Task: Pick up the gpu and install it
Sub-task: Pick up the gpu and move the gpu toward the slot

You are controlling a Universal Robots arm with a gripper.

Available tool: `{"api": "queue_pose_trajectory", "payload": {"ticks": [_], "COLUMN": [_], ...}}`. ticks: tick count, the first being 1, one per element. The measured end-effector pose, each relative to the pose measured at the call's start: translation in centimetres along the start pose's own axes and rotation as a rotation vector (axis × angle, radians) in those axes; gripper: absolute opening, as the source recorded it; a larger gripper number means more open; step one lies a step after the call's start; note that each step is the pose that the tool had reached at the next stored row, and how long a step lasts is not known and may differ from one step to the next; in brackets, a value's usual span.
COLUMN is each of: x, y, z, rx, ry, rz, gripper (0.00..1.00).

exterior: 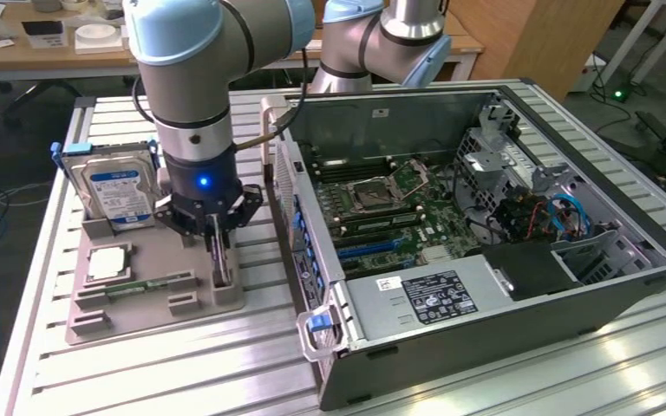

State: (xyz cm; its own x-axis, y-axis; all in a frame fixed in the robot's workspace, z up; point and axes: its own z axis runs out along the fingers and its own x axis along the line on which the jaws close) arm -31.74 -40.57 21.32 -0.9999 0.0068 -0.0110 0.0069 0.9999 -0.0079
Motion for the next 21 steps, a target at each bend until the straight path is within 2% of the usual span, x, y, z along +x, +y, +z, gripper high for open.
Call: {"api": "queue_pose_trajectory", "payload": {"ticks": [13, 21], "x": [-0.1, -0.1], "y": [-0.03, -0.04], "z": [-3.28, -4.72], "rx": [0.0, 0.0001], "ry": [-0.0003, -0.0003], "rz": [0.0, 0.0], "gripper": [0.28, 0.28]}}
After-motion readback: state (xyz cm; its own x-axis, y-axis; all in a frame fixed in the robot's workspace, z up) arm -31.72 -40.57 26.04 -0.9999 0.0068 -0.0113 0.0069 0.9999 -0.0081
